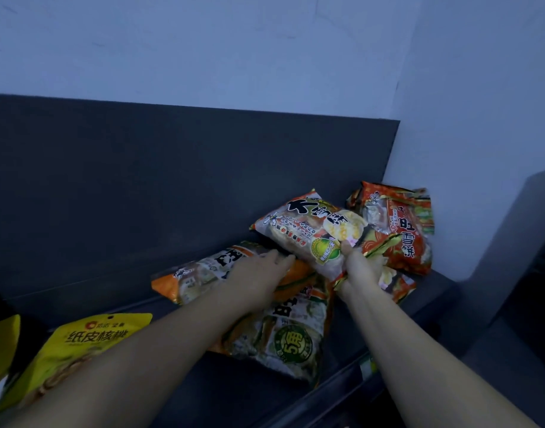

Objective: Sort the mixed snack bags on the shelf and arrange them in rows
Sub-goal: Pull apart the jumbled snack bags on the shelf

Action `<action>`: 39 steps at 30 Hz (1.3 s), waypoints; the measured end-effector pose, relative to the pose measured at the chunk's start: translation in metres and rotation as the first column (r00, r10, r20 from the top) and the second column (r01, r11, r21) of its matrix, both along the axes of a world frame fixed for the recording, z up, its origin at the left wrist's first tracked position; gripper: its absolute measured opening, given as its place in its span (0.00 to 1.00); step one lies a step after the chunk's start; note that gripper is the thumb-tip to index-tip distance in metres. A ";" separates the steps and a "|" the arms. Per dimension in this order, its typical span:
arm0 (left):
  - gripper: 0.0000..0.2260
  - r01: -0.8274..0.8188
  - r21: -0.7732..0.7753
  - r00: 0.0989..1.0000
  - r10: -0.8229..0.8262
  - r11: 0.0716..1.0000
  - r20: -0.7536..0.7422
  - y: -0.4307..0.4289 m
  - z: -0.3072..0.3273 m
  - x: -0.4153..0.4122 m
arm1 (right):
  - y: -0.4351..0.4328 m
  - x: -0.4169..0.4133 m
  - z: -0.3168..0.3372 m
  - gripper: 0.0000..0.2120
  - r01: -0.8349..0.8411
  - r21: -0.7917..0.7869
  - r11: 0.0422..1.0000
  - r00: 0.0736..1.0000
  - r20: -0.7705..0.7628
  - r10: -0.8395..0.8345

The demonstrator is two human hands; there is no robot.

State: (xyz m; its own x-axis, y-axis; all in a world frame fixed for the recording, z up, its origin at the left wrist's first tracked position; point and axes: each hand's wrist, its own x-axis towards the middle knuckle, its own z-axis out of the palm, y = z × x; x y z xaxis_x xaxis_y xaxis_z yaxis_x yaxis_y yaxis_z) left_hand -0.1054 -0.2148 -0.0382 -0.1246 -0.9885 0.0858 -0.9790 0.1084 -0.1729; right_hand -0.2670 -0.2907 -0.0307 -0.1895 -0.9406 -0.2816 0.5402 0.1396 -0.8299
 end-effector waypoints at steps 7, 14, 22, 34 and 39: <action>0.50 -0.182 0.193 0.981 0.192 0.964 -0.036 -0.004 -0.015 -0.061 | -0.019 -0.014 -0.002 0.32 0.025 -0.052 0.998 0.982 -0.187 -0.034; 0.59 -0.274 0.295 0.958 0.232 0.915 0.171 -0.012 -0.020 -0.071 | -0.043 -0.044 -0.014 0.37 -0.030 0.016 0.999 0.957 -0.289 0.033; 0.57 -0.263 0.338 0.952 0.186 0.904 0.244 0.015 0.006 -0.042 | -0.040 -0.041 -0.038 0.28 -0.212 0.228 0.950 0.906 -0.320 0.279; 0.40 -0.201 0.228 0.979 0.188 0.953 0.079 -0.008 -0.021 -0.057 | -0.051 -0.066 -0.062 0.44 -0.318 0.364 0.875 0.051 -0.915 0.400; 0.37 -0.232 0.313 0.964 0.175 0.921 0.198 -0.002 -0.007 -0.060 | -0.038 -0.049 -0.059 0.40 -0.402 0.362 0.841 -0.066 -0.927 0.368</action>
